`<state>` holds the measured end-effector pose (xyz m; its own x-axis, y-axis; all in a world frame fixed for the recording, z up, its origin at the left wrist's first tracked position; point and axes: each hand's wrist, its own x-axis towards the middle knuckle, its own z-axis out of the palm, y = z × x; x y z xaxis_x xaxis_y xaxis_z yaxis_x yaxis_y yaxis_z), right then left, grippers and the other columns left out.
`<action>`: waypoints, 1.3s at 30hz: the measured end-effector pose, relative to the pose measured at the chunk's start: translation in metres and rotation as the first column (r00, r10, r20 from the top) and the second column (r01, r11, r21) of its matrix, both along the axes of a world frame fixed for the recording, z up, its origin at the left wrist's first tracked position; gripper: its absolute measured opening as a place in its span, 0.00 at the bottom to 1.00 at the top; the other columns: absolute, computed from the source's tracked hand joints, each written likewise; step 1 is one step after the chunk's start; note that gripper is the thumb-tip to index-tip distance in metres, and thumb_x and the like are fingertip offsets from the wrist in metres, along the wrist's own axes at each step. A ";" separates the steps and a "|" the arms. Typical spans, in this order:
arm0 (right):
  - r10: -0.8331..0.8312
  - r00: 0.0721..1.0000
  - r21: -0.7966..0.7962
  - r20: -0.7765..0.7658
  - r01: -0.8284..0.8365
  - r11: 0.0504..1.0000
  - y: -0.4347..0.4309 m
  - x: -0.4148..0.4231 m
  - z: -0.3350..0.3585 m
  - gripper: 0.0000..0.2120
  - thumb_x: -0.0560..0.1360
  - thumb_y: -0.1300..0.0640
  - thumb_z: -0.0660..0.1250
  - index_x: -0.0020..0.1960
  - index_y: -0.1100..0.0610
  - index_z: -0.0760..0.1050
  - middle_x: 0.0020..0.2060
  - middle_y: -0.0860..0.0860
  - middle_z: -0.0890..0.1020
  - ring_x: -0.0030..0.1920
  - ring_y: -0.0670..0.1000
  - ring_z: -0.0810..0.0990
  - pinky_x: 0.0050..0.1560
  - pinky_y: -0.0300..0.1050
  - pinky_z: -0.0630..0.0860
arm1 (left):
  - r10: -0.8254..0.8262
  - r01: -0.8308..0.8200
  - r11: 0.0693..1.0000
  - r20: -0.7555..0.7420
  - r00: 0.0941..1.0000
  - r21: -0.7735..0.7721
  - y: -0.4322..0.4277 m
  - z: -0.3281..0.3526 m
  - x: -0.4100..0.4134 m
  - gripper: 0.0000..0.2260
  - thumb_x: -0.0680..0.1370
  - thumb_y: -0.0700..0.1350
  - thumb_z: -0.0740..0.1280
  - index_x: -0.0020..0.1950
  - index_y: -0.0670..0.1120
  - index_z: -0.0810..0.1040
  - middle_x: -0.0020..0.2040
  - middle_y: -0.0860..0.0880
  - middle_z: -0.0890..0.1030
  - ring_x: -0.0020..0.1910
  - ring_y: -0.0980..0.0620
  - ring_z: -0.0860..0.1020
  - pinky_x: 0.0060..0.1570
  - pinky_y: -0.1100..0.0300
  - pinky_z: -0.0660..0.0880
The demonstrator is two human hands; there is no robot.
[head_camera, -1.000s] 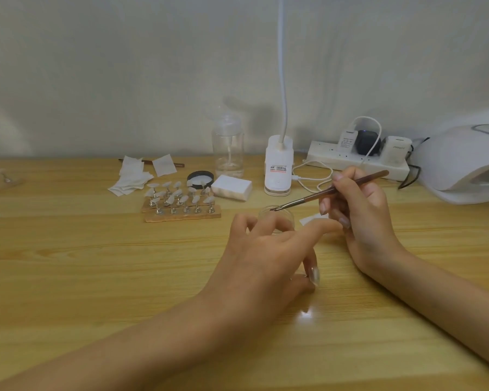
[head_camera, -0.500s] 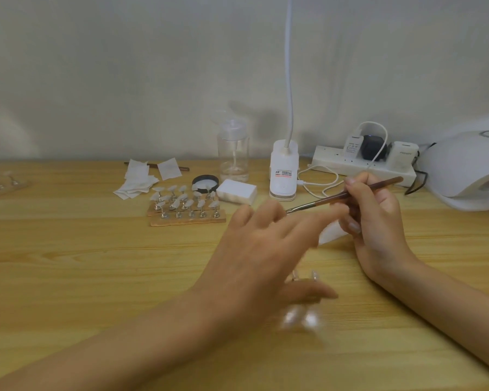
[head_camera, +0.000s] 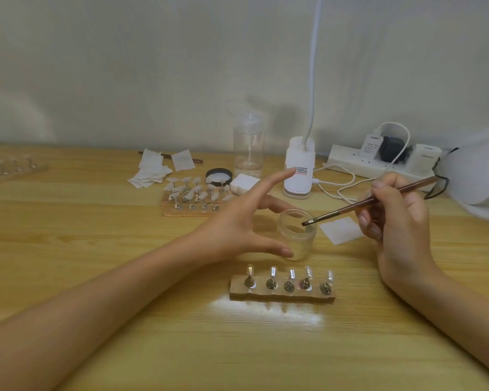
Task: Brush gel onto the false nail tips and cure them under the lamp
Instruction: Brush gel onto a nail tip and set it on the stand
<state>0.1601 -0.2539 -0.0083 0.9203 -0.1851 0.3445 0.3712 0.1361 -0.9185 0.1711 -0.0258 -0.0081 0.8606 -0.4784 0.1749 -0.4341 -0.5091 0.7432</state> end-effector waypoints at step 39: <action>0.078 0.995 0.135 0.062 -0.086 0.987 -0.014 0.003 0.003 0.06 0.69 0.62 0.52 0.39 0.52 0.64 0.24 0.49 0.71 0.24 0.48 0.63 0.25 0.35 0.59 | -0.013 0.015 0.990 0.015 1.000 -0.138 0.000 -0.012 -0.006 0.48 0.70 0.44 0.80 0.81 0.56 0.55 0.61 0.58 0.83 0.56 0.57 0.81 0.42 0.68 0.74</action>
<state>0.1627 -0.2682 -0.0052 0.9142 -0.1587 0.3729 0.4042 0.2919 -0.8668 0.1654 -0.0255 -0.0200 0.8511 -0.4603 0.2527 -0.4514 -0.3957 0.7998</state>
